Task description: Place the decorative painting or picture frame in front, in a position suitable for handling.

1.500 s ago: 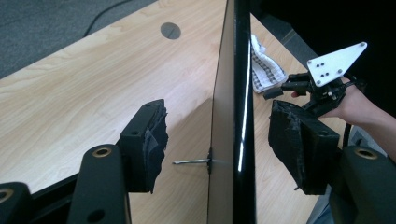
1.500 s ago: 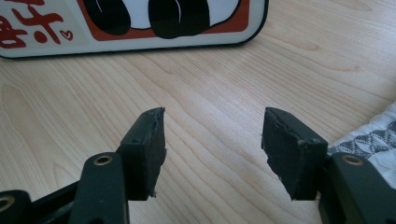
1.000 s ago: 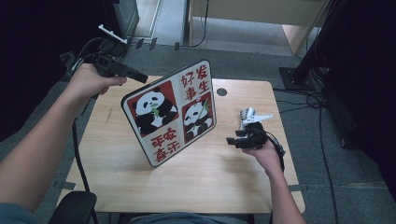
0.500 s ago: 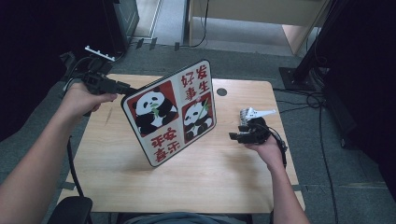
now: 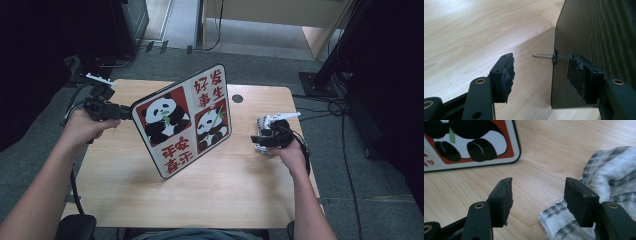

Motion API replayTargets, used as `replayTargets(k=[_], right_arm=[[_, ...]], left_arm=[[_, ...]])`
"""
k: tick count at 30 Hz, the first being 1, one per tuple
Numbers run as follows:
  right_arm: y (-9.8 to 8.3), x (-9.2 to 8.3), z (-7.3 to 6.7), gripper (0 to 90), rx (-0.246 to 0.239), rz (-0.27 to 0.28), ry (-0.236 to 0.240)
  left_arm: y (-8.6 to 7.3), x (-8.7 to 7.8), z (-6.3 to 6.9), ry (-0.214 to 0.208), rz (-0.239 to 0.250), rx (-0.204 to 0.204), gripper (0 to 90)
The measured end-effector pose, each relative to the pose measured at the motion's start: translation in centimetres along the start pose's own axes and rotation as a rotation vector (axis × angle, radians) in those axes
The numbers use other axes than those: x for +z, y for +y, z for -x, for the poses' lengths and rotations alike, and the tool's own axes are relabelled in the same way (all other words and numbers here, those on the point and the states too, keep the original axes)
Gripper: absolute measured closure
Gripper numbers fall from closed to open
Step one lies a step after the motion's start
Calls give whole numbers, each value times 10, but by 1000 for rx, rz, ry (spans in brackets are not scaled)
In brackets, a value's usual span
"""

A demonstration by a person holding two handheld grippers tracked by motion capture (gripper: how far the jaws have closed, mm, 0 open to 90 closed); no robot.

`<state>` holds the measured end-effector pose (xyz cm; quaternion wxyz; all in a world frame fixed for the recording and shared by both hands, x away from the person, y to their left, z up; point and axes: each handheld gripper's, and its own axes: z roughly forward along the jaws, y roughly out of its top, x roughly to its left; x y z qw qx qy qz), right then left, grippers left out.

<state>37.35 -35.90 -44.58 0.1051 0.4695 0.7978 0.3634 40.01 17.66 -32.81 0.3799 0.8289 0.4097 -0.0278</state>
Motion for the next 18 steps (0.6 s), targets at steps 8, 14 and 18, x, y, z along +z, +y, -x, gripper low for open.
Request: replayTargets(k=[8, 14, 18], right_arm=[[-1, -9, 13, 410, 42, 38, -53], [-4, -8, 24, 410, 71, 41, -110], [-10, 2, 33, 414, 112, 12, -144]], left_arm=[[-27, -8, 4, 4, 16, 1, 386], [-45, -10, 7, 12, 15, -7, 383], [-54, -9, 10, 1, 20, -23, 382]])
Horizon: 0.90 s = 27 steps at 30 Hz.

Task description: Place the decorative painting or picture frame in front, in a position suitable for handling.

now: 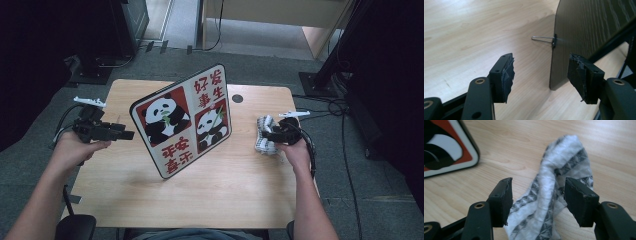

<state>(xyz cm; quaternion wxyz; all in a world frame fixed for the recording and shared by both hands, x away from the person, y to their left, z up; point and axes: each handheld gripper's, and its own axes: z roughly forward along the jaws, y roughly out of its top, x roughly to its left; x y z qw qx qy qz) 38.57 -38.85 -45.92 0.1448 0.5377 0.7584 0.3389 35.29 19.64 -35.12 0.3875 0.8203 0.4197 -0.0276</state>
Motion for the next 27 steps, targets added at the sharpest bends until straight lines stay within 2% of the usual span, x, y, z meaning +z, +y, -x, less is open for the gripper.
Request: replayTargets(k=[5, 8, 11, 13, 15, 17, 19, 22, 24, 27], right_arm=[[-2, 15, 5, 425, 50, -11, -29], [-4, 23, 4, 441, 51, -27, -64], [-7, 30, 5, 474, 60, -35, -68], [-9, 33, 4, 540, 64, -41, -71], [-9, 35, 5, 566, 61, -38, -82], [-10, 37, 6, 598, 84, -43, -72], [-11, 40, 6, 625, 88, -57, -72], [-11, 42, 7, 694, 87, -67, -72], [-11, 41, 7, 797, 97, -80, -52], [-5, 36, 4, 819, 130, -107, -15]], left_arm=[[-8, 2, 9, 10, 3, 25, 381], [-13, 5, 13, 0, 7, 28, 381], [-18, 9, 15, -21, 12, 23, 380], [-21, 10, 18, -22, 22, 26, 380], [-23, 11, 21, -27, 32, 34, 380], [-23, 12, 25, -24, 34, 50, 381], [-23, 12, 27, -22, 35, 52, 382], [-22, 14, 28, -56, 36, 37, 404], [-20, 16, 29, -71, 39, 26, 419], [-17, 20, 32, -89, 54, 35, 435]])
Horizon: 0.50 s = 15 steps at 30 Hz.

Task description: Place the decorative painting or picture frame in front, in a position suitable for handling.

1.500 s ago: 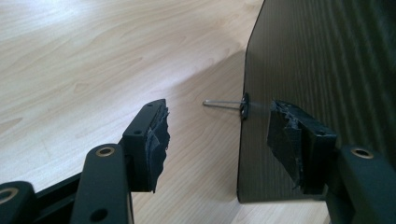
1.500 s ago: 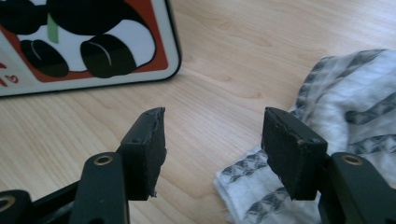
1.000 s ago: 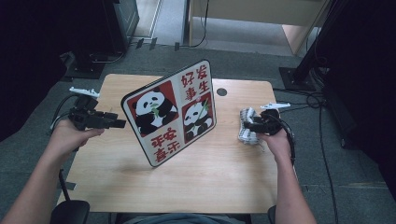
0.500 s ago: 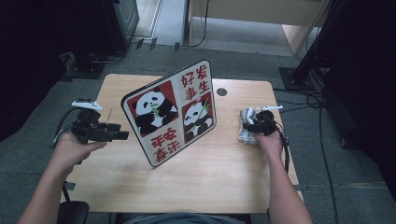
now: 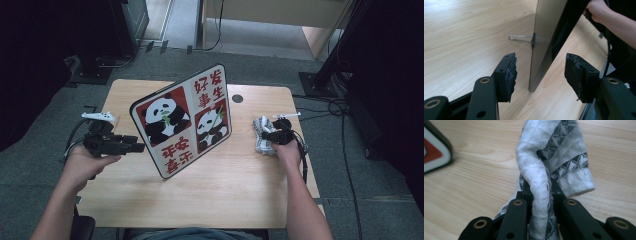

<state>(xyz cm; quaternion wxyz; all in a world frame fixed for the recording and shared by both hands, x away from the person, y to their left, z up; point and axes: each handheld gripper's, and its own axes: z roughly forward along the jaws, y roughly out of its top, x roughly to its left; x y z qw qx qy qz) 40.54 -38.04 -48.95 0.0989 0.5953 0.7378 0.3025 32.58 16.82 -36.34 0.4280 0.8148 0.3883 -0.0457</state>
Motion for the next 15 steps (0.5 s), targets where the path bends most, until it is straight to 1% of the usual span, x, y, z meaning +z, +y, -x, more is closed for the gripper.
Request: replayTargets(k=[2, 4, 5, 6, 7, 8, 9, 10, 11, 12, 13, 14, 15], right_arm=[[3, -2, -3, 820, -1, -5, 30], [4, -3, -5, 819, -5, -9, 33], [6, -4, -10, 821, -28, -10, 44], [7, -4, -13, 824, -31, -10, 49], [9, -6, -16, 828, -45, -8, 49], [10, -9, -20, 830, -53, -5, 60], [12, -11, -24, 831, -56, 4, 81], [13, -14, -27, 831, -71, 9, 95], [14, -16, -31, 830, -72, 11, 104], [16, -19, -35, 830, -91, 15, 106], [18, -21, -39, 830, -89, 16, 108], [20, -24, -41, 830, -98, 26, 109], [23, -29, -45, 830, -101, 47, 114]], left_arm=[[2, 3, 2, -15, 7, 11, 457], [2, 4, 3, -20, 8, 16, 487], [4, 7, 5, -22, 11, 27, 519], [4, 9, 5, -24, 9, 33, 540], [5, 10, 6, -21, 21, 40, 560], [5, 11, 6, -29, 33, 39, 583], [6, 11, 6, -33, 42, 39, 586], [7, 12, 6, -38, 47, 41, 593], [8, 14, 6, -40, 49, 48, 595], [9, 14, 6, -39, 48, 54, 598], [9, 16, 6, -40, 50, 59, 603], [10, 17, 7, -32, 54, 70, 607], [10, 17, 8, -25, 60, 76, 613]])
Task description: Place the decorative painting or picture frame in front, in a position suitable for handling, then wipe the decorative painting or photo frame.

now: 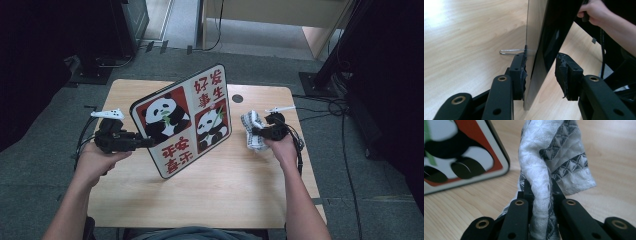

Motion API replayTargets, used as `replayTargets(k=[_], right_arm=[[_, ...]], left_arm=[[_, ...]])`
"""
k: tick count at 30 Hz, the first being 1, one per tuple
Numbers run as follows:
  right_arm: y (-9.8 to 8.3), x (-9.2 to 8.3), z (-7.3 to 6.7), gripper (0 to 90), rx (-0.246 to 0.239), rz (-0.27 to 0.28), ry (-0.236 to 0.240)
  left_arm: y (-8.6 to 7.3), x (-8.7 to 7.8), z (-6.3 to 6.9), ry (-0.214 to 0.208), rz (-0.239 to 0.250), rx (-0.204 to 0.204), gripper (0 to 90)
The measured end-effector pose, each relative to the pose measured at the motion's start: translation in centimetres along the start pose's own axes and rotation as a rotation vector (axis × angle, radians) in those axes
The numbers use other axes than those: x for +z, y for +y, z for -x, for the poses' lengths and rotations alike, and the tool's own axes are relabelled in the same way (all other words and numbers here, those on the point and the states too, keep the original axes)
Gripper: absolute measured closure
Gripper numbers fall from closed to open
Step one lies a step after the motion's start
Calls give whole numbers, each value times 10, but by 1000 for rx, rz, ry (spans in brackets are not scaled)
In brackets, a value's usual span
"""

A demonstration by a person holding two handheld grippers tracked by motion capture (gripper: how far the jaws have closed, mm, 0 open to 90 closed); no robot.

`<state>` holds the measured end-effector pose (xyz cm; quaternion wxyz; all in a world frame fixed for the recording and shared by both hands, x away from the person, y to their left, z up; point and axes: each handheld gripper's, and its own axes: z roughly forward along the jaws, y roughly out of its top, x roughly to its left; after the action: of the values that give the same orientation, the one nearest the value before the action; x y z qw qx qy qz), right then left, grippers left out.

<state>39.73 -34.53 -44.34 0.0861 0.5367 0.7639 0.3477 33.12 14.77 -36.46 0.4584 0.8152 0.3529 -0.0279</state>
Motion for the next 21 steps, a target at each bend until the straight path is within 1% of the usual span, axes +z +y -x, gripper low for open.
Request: replayTargets(k=[1, 2, 3, 5, 6, 8, 11, 12, 13, 14, 16, 18, 19, 21], right_arm=[[2, -3, -2, 830, -1, 9, 9], [5, -8, -5, 830, 1, 26, 19], [8, -13, -8, 829, -4, 33, 30], [13, -21, -15, 829, -33, 45, 30], [15, -23, -17, 828, -40, 38, 33], [20, -23, -21, 826, -72, 24, 25], [28, -22, -24, 826, -92, 9, 52], [30, -23, -25, 827, -112, 26, 64], [33, -25, -28, 827, -119, 30, 67], [37, -27, -31, 827, -136, 34, 64], [43, -30, -34, 827, -146, 46, 70], [50, -35, -36, 827, -156, 58, 90], [52, -36, -37, 825, -154, 62, 88], [59, -40, -37, 824, -128, 60, 95]], left_arm=[[0, 0, 1, 9, 7, 13, 625], [-1, 0, 2, 9, 15, 17, 633], [-1, 0, 1, 0, 14, 11, 634], [0, 1, 1, -12, 14, 7, 634], [1, 2, 0, -16, 10, 4, 634], [1, 4, 1, -20, 14, 6, 634], [3, 6, 0, -27, 19, 5, 647], [4, 7, -1, -29, 28, 1, 653], [4, 7, -2, -33, 37, -2, 662], [4, 7, -2, -34, 35, -1, 668], [5, 8, -3, -35, 36, -3, 679], [5, 8, -4, -39, 38, -6, 695], [5, 9, -5, -41, 40, -9, 701], [5, 9, -6, -44, 47, -17, 718]])
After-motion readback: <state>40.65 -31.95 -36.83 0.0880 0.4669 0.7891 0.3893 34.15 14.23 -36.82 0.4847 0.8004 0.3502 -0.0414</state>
